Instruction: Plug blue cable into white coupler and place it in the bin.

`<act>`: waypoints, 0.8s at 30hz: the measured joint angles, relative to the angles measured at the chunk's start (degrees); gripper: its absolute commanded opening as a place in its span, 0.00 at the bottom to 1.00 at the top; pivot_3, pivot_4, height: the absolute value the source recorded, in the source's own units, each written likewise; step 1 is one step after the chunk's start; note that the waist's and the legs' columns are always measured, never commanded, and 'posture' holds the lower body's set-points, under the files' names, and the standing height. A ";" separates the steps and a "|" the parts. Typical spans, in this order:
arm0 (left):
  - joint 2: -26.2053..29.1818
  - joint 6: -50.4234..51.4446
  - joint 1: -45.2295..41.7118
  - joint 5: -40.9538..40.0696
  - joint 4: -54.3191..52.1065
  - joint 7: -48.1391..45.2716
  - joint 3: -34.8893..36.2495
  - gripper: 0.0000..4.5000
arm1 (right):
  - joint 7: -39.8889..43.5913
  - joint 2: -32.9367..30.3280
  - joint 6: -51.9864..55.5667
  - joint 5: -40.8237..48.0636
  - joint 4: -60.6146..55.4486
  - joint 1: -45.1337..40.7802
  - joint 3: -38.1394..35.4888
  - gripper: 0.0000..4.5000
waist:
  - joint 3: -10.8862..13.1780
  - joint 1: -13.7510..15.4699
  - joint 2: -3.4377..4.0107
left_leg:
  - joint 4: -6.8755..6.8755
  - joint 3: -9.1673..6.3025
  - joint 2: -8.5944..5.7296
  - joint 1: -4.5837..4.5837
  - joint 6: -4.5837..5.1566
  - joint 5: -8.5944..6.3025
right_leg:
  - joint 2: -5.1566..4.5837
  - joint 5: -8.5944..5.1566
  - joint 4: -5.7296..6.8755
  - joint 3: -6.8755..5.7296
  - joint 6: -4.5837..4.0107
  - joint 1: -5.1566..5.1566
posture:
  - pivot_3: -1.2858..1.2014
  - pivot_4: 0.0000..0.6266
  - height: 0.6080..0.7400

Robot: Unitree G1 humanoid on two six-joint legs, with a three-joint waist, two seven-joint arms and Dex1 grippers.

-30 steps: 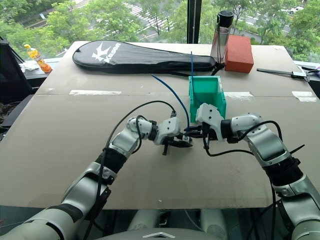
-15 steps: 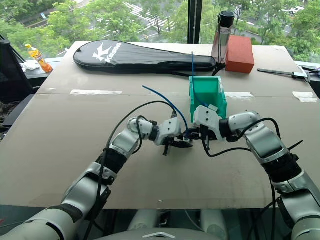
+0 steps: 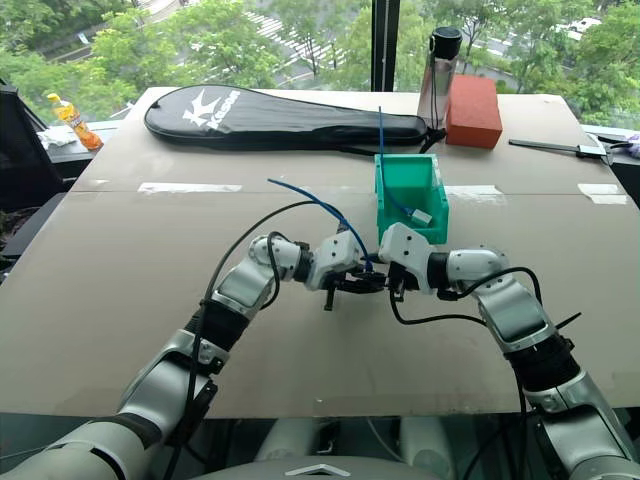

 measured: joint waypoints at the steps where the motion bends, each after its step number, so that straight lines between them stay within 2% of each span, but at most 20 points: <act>1: 0.00 0.41 0.00 -0.21 -0.33 0.05 0.17 0.09 | -0.18 -0.07 0.22 0.20 -0.47 0.10 -0.46 0.53 | 0.00 0.06 0.00 | 0.00 0.00 0.00 0.00 0.00 0.00 | 0.00 0.00 0.00 0.00 0.00 0.00 | 0.52 0.24 1.00; 2: 0.10 2.19 -0.06 -0.98 -1.95 0.29 1.14 0.09 | -1.00 -0.68 0.96 1.28 -2.90 0.15 -2.90 0.70 | 0.00 0.14 0.00 | 0.00 0.00 0.00 -0.01 0.00 0.00 | 0.00 0.00 -0.04 -0.01 0.01 0.01 | 0.52 0.24 1.00; 6: -1.20 23.19 -4.60 -8.10 -8.73 5.28 6.36 0.09 | -8.39 -0.09 10.24 16.72 -22.11 6.06 -18.99 0.70 | 0.05 0.77 -0.05 | 0.00 -0.30 -0.02 -0.23 0.00 0.00 | -0.04 -0.02 -0.18 -0.32 0.04 0.04 | 0.52 0.24 1.00; 7: -1.98 29.79 -8.21 -9.77 -8.90 7.18 7.62 0.09 | -11.19 -0.30 13.11 21.47 -27.46 8.55 -23.54 0.70 | 0.06 1.02 -0.07 | 0.03 -0.34 -0.04 -0.28 0.00 0.00 | -0.05 -0.02 -0.20 -0.36 0.05 0.04 | 0.52 0.24 1.00; 10: -4.23 38.68 -18.82 -11.52 -5.52 12.25 10.70 0.09 | -17.55 -2.59 17.89 26.90 -37.43 16.11 -32.32 0.70 | 0.08 1.31 -0.11 | 0.05 -0.32 -0.10 -0.24 0.01 -0.01 | -0.06 -0.05 -0.27 -0.36 0.09 0.11 | 0.52 0.24 1.00; 13: -6.32 41.43 -23.59 -11.88 -0.82 15.33 11.87 0.09 | -20.52 -4.96 19.59 27.19 -41.53 21.90 -35.85 0.70 | 0.08 0.64 -0.10 | 0.01 -0.18 -0.12 -0.04 0.02 -0.01 | -0.05 -0.18 -0.25 -0.20 0.29 0.20 | 0.52 0.24 1.00; 15: -10.87 41.85 -29.84 -11.20 11.86 19.96 12.72 0.09 | -22.80 -5.50 19.17 26.03 -44.37 32.01 -39.47 0.70 | 0.15 0.91 -0.23 | 0.02 -0.29 -0.12 -0.10 0.02 -0.01 | 0.00 -0.20 -0.23 -0.29 0.32 0.19 | 0.52 0.24 1.00; 16: -11.01 41.83 -30.38 -11.11 13.08 20.48 12.76 0.09 | -22.96 -5.48 19.22 25.84 -44.35 32.88 -39.70 0.70 | 0.16 0.83 -0.25 | 0.01 -0.28 -0.14 -0.10 0.02 -0.01 | 0.03 -0.21 -0.25 -0.28 0.33 0.19 | 0.52 0.24 1.00; 19: -14.43 37.03 -37.04 -8.83 26.71 23.94 13.11 0.09 | -24.32 -4.65 17.80 23.35 -44.60 43.42 -44.86 0.70 | 0.21 0.36 -0.28 | -0.01 -0.15 -0.16 -0.09 0.02 -0.01 | 0.03 -0.21 -0.24 -0.11 0.34 0.14 | 0.52 0.24 1.00; 22: -16.81 31.40 -39.78 -6.84 34.96 25.25 13.07 0.09 | -25.17 -2.78 17.81 23.84 -43.23 45.79 -47.97 0.86 | 0.23 0.01 -0.31 | -0.04 -0.03 -0.13 -0.02 0.02 -0.01 | 0.04 -0.21 -0.24 0.05 0.34 0.11 | 0.52 0.24 1.00; 23: -17.70 29.38 -40.36 -6.03 37.65 25.74 12.93 0.09 | -25.05 -2.85 17.78 24.16 -41.72 45.86 -49.06 0.98 | 0.25 0.01 -0.34 | -0.04 -0.02 -0.13 -0.03 0.02 -0.02 | 0.04 -0.21 -0.25 0.05 0.33 0.09 | 0.52 0.24 1.00; 24: -18.05 28.23 -40.78 -5.62 39.48 25.91 12.94 0.09 | -24.22 -3.09 17.46 24.52 -40.69 45.95 -49.64 0.99 | 0.25 0.03 -0.33 | -0.04 -0.03 -0.12 -0.03 0.02 -0.02 | 0.04 -0.23 -0.24 0.05 0.30 0.09 | 0.52 0.24 1.00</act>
